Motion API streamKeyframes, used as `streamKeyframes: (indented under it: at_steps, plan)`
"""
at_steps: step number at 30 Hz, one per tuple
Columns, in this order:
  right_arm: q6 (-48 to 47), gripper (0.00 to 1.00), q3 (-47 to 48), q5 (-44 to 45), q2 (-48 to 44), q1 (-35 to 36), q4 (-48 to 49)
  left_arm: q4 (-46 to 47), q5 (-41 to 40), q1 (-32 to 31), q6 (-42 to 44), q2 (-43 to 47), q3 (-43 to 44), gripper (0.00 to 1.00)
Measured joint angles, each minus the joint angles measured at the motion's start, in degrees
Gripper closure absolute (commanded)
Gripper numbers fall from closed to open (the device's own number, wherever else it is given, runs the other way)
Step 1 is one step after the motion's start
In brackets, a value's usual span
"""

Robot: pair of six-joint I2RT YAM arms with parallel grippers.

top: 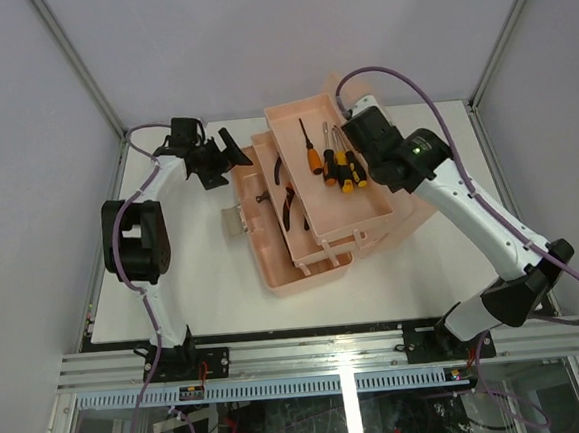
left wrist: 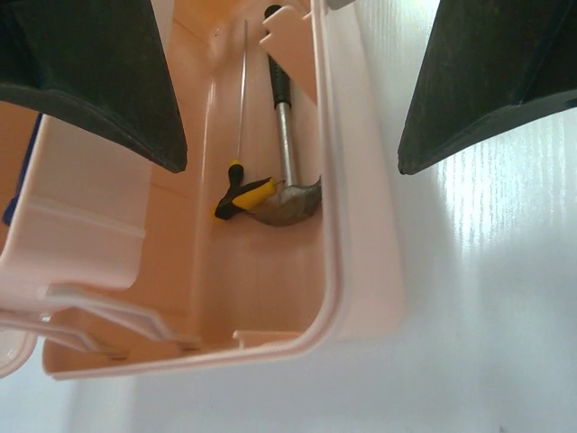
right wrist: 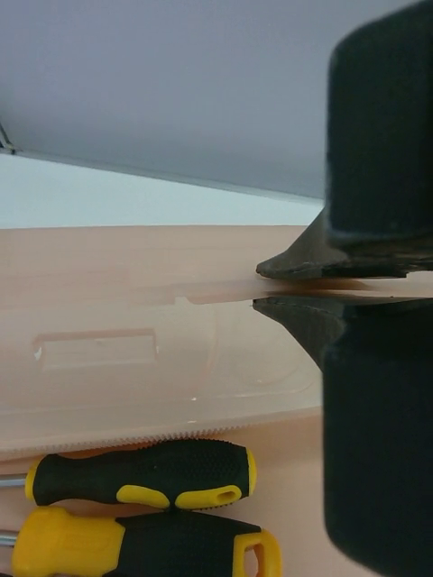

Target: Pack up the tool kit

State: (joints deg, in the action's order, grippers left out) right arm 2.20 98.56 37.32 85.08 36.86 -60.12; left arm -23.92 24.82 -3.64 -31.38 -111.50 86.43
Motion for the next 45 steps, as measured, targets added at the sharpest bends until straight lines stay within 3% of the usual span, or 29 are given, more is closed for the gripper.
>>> streamKeyframes:
  at_steps: [13, 22, 31, 45]
  plan:
    - [-3.6, 1.0, 0.1, 26.9, 8.2, 21.3, 6.9, 3.6, 3.9, 5.6, -2.9, -0.2, -3.0, 0.0]
    - [-8.4, 1.0, 2.0, 41.2, 17.4, 29.6, 9.5, 8.4, 7.8, 10.3, -8.5, -2.1, -4.9, 0.0]
    - [-8.5, 1.0, 5.1, 44.7, 22.2, 32.5, 9.8, 15.0, 11.9, 19.4, -14.6, -2.3, -3.4, 0.0]
    - [-8.0, 0.93, 13.2, 38.6, 27.4, 38.1, 12.8, 18.4, 14.7, 20.7, -16.4, -1.2, -5.8, 0.0]
